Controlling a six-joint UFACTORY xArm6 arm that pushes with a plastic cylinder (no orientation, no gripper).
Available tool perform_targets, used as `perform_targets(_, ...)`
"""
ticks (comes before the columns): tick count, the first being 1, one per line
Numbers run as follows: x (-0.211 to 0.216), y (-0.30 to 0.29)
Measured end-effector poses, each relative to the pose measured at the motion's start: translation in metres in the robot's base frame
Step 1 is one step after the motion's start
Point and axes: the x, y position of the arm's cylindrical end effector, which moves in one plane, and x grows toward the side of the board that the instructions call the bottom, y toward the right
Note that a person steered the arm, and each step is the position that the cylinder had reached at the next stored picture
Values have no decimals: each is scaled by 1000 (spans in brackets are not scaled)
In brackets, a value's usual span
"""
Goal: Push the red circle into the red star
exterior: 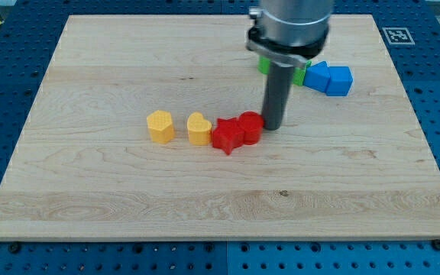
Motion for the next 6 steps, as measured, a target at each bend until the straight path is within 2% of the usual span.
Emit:
perform_targets(2, 0, -6)
perform_targets(3, 1, -37)
perform_targets(4, -4, -43)
perform_targets(5, -34, -56)
perform_targets(6, -53, -106)
